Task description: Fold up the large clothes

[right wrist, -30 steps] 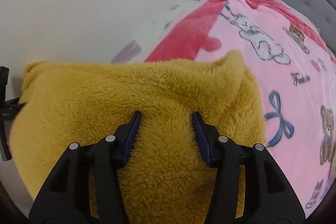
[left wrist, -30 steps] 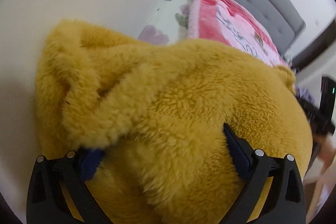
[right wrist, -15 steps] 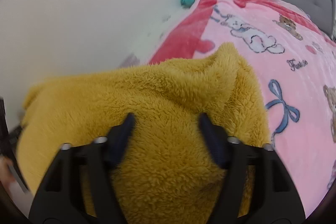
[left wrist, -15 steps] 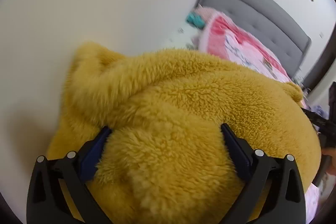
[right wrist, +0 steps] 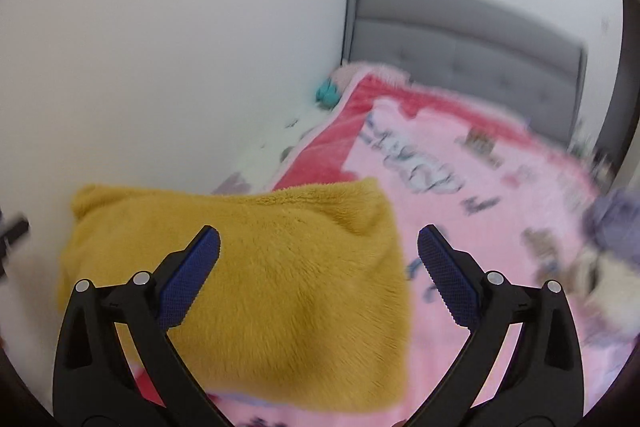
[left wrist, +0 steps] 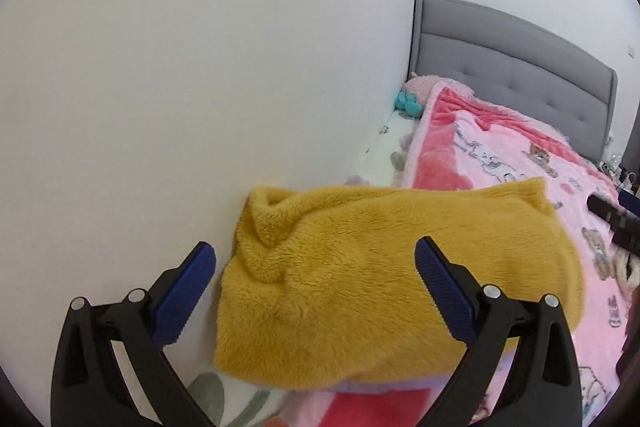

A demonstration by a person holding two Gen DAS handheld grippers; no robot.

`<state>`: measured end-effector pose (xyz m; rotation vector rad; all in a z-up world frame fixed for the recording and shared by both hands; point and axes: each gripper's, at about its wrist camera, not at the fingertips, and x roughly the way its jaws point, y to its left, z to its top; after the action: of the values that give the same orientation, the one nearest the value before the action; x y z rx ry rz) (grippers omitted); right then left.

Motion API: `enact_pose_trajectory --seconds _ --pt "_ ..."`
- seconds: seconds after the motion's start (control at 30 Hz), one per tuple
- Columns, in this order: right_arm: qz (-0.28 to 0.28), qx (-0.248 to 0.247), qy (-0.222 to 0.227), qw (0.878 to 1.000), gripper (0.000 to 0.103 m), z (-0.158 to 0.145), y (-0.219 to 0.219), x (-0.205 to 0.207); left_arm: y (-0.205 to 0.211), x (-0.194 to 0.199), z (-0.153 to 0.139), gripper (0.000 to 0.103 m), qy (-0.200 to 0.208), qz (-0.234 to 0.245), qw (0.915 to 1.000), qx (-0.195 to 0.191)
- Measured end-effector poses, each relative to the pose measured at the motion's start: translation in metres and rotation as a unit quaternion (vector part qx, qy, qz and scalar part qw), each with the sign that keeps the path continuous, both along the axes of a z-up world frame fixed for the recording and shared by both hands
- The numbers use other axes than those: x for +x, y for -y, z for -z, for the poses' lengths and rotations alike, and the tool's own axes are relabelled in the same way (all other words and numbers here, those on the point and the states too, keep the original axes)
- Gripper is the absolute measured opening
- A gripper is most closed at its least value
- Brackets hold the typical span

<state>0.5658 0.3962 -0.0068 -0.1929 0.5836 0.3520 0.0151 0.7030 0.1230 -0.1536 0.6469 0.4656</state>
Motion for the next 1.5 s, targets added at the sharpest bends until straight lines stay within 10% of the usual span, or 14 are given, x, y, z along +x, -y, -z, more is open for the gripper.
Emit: enact_pose_trajectory --seconds 0.47,0.73,1.13,1.5 --pt "-0.04 -0.025 0.019 0.999 0.095 -0.018 0.0 -0.05 -0.001 0.008 0.0 0.098 0.008 0.041 0.9991 -0.01" --pt "-0.048 -0.048 0.01 0.998 0.095 0.001 -0.014 -0.032 -0.073 0.094 0.045 0.097 -0.091 0.162 0.982 -0.036" --pt "-0.053 -0.048 -0.001 0.997 0.095 0.026 -0.013 -0.019 -0.134 0.16 0.106 0.042 -0.16 0.159 0.9637 -0.143" --pt "-0.048 -0.045 -0.019 0.998 0.095 0.037 -0.01 -0.01 -0.121 0.183 0.117 0.014 -0.187 0.158 0.9655 -0.09"
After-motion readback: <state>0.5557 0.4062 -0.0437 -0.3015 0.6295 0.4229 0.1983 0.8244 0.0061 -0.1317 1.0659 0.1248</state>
